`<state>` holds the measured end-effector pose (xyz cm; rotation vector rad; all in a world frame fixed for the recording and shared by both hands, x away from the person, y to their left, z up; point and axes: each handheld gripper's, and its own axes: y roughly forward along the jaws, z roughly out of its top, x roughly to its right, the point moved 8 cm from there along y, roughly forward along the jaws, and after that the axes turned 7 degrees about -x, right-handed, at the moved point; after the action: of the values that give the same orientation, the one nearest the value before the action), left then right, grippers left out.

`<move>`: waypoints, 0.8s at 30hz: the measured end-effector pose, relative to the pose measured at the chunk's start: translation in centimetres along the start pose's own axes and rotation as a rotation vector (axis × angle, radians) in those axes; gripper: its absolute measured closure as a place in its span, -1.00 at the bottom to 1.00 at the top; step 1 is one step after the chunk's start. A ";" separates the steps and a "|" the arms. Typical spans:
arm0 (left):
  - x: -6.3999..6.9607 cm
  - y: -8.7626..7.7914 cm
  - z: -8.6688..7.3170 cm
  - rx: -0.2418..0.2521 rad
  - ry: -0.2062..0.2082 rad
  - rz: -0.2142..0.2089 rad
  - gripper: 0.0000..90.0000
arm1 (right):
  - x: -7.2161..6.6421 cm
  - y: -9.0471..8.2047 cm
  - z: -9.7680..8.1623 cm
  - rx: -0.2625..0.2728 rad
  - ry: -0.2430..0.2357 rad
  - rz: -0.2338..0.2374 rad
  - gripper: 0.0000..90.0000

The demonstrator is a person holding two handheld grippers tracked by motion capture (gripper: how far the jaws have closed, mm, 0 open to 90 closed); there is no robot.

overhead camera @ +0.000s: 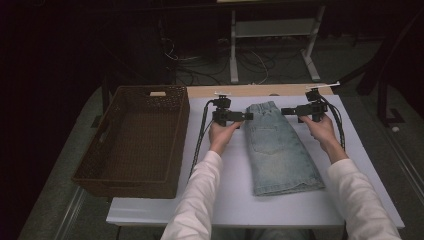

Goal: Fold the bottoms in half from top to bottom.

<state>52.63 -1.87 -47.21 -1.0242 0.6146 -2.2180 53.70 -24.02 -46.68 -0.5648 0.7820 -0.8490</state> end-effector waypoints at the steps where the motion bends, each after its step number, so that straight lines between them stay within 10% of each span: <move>1: -0.1 0.1 -0.1 -0.001 -0.007 -0.002 -0.87 | 0.0 0.1 -0.1 -0.004 -0.001 0.000 -0.84; 24: -0.5 1.8 -2.5 0.001 -0.072 -0.011 -0.64 | 0.7 1.7 -2.4 -0.024 0.022 -0.024 -0.54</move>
<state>51.56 -2.38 -50.08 -1.1040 0.5770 -2.1807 52.84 -23.97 -49.59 -0.5874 0.8081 -0.8700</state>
